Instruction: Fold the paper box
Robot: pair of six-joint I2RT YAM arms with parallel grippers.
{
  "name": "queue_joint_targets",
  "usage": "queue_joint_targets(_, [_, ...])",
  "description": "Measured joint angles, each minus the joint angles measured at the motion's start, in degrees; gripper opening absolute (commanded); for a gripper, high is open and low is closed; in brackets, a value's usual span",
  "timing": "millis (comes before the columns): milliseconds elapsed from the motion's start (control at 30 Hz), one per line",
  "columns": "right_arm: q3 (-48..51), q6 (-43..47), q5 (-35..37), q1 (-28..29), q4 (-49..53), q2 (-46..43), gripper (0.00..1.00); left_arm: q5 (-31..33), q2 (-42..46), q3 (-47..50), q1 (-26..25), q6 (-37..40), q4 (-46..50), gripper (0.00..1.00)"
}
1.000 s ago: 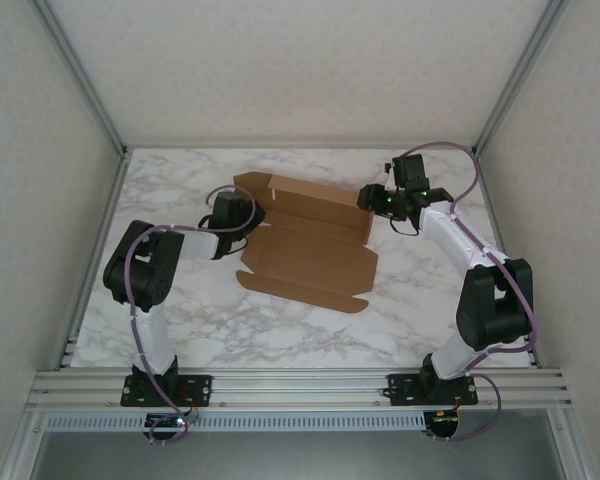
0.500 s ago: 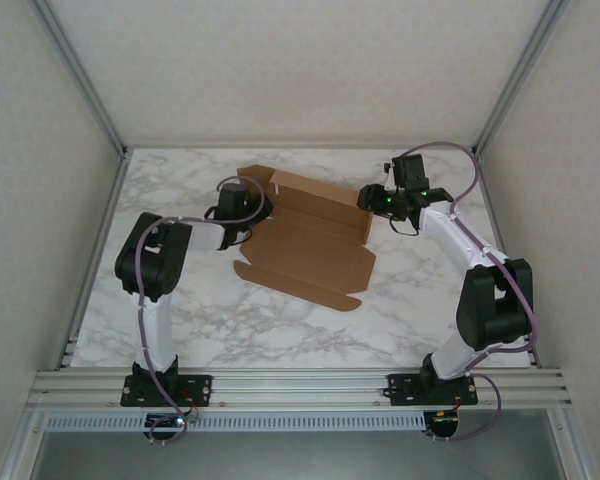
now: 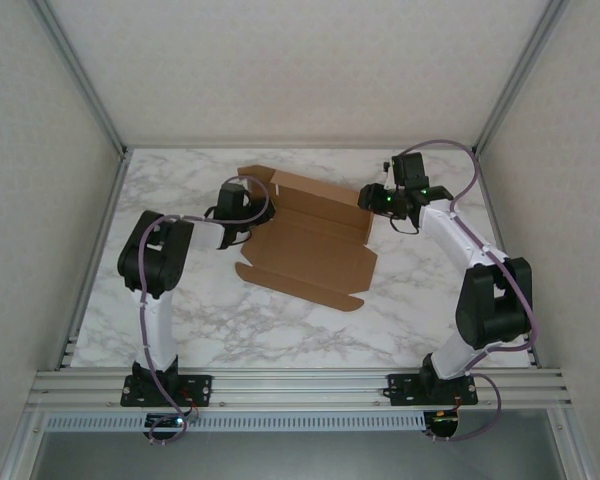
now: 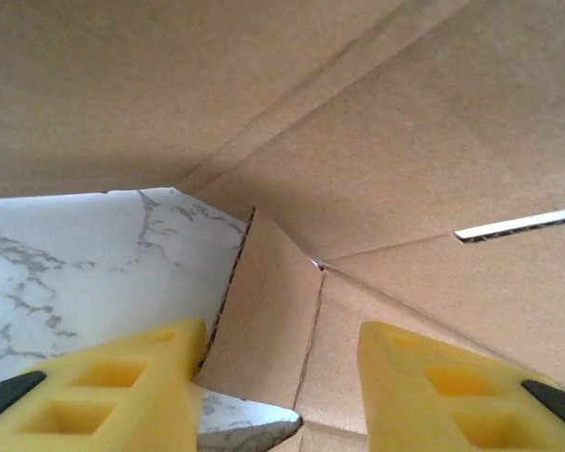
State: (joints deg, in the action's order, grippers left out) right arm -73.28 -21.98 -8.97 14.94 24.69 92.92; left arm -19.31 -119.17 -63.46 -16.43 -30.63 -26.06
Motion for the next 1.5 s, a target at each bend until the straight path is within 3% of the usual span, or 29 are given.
queue_joint_targets(300, [-0.28,0.33,-0.02,-0.07,0.00,0.31,0.48,0.04,0.61,-0.15,-1.05,4.68,1.73,0.47])
queue_joint_targets(733, [-0.81,1.01,0.24,-0.17,-0.02,0.83,0.46,6.67,4.70,-1.75,-6.75,12.22,7.15,0.49])
queue_joint_targets(1233, [-1.20,1.05,0.37,-0.55,0.02,1.20,0.46,7.67,3.26,-5.57,-7.15,14.62,13.27,0.50])
queue_joint_targets(1500, [-1.73,1.66,0.35,-0.59,0.35,1.53,0.46,10.12,3.23,-8.31,-8.41,19.76,20.02,0.51])
